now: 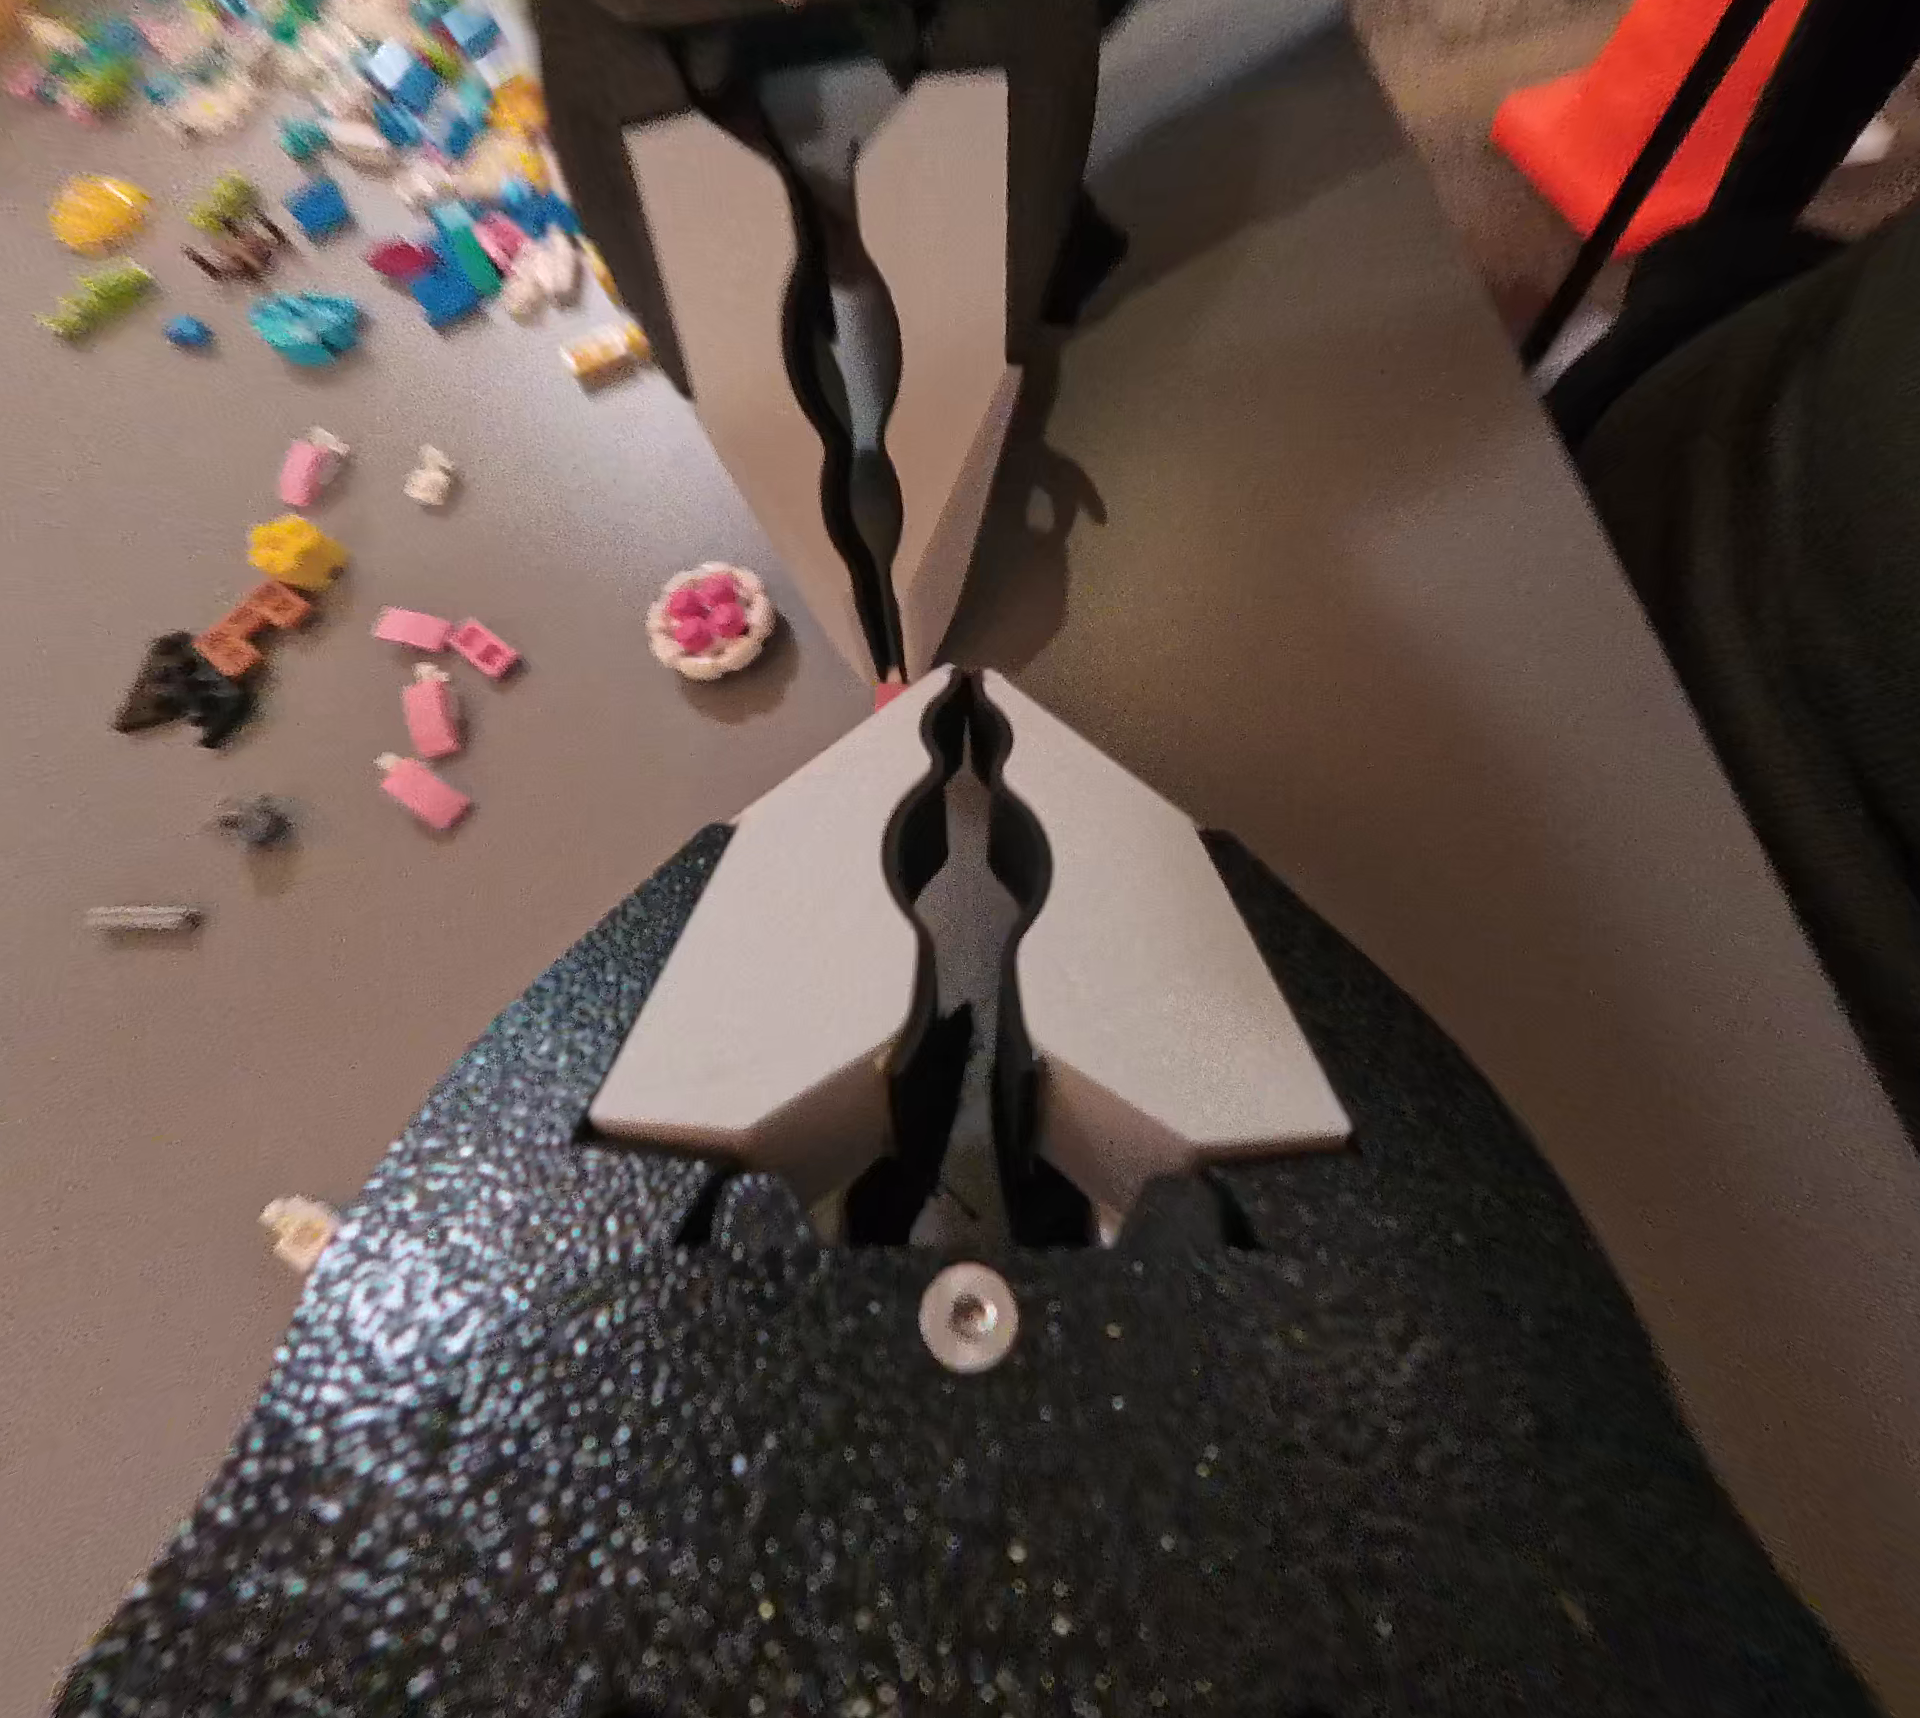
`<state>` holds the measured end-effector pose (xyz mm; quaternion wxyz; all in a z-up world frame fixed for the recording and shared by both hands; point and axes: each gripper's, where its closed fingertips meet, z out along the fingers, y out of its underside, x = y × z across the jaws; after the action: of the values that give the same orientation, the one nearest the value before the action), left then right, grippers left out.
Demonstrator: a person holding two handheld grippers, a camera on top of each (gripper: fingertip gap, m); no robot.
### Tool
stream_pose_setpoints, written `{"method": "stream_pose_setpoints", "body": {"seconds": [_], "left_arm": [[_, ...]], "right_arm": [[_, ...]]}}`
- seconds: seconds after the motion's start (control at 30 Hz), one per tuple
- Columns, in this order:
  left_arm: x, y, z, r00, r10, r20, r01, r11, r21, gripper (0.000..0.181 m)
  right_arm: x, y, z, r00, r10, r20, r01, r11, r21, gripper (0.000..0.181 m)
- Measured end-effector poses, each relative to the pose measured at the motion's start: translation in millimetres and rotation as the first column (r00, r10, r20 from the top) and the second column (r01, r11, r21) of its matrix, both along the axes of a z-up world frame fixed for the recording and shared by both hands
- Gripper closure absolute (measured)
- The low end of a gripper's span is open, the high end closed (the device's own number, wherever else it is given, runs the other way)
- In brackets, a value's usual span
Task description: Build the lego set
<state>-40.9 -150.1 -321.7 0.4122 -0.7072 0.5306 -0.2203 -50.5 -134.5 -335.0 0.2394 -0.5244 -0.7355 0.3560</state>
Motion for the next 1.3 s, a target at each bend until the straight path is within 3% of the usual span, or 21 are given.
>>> {"method": "stream_pose_setpoints", "body": {"seconds": [0.03,0.13,0.2,0.27,0.4,0.5,0.73,0.8,0.93,1.13,1.3], "left_arm": [[-5,2,13,0.998,0.007,0.059,-0.009,0.999,0.046,0.181],[-24,14,46,0.990,0.059,0.130,-0.094,0.955,0.282,0.181],[-26,16,53,0.993,0.058,0.105,-0.097,0.904,0.417,0.143],[-18,12,55,0.998,0.027,0.061,-0.055,0.852,0.520,0.132],[-9,10,54,0.999,0.024,-0.036,0.006,0.758,0.652,0.143],[-6,6,50,0.999,-0.001,-0.055,0.036,0.762,0.646,0.149],[-1,1,49,0.998,-0.028,-0.052,0.055,0.768,0.638,0.161],[-2,4,52,0.999,-0.009,-0.046,0.037,0.755,0.655,0.175],[-7,9,53,0.999,0.034,-0.034,-0.006,0.783,0.622,0.178],[-17,21,61,0.993,0.116,0.033,-0.114,0.809,0.576,0.179],[-18,22,64,0.989,0.108,0.099,-0.145,0.829,0.539,0.179]], "right_arm": [[-1,2,5,1.000,-0.025,-0.017,0.024,0.999,-0.044,0.179],[-1,5,25,0.994,-0.079,-0.072,0.058,0.966,-0.250,0.179],[-1,6,38,0.991,-0.092,-0.102,0.049,0.932,-0.360,0.179],[-1,3,50,0.988,-0.090,-0.124,0.025,0.892,-0.451,0.179],[-1,-8,63,0.990,-0.051,-0.131,-0.035,0.812,-0.583,0.179],[1,-16,67,0.992,-0.019,-0.124,-0.067,0.758,-0.649,0.179],[-1,-23,71,0.992,0.010,-0.124,-0.094,0.712,-0.695,0.179],[-1,-25,69,0.993,0.017,-0.119,-0.094,0.719,-0.689,0.179],[-5,-17,73,0.989,-0.051,-0.142,-0.058,0.739,-0.671,0.179],[-8,3,83,0.945,-0.181,-0.272,0.028,0.874,-0.485,0.170],[-10,3,84,0.926,-0.183,-0.329,0.071,0.944,-0.323,0.168]]}}
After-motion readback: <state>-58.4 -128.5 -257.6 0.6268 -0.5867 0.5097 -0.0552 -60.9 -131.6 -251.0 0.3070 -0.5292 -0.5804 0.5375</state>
